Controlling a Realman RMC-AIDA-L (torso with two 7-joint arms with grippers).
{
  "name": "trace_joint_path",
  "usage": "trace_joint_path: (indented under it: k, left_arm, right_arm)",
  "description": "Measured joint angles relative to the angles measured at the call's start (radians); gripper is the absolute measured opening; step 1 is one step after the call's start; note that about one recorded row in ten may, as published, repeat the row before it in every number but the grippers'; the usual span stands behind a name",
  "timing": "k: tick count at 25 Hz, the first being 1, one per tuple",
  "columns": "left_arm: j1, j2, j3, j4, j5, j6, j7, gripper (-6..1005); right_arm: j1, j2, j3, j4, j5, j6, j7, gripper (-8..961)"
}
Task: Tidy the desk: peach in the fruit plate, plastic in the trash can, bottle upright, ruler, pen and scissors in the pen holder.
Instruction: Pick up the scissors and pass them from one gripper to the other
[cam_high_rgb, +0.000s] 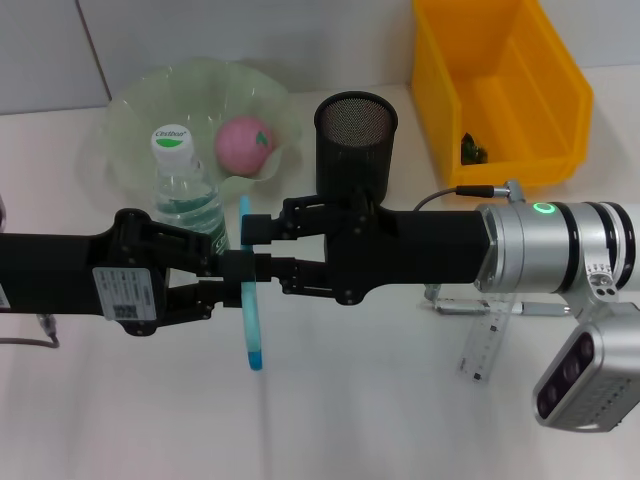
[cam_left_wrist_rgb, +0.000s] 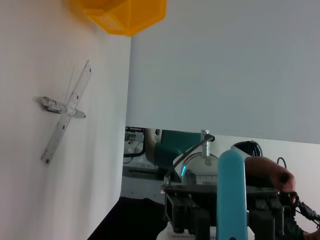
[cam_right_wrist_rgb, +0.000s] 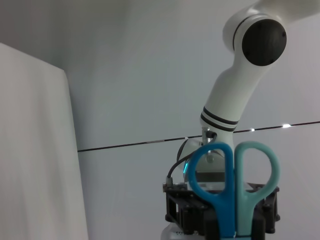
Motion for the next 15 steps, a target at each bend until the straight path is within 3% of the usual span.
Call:
trace_joint_path:
  k: [15]
  left_arm:
    - [0.002,0.001,0.0,-0.001,0.0,-0.003,0.006,310]
  right_arm:
    - [0.011,0.0,-0.007,0.011,-0.002,0.004,-0.001,393]
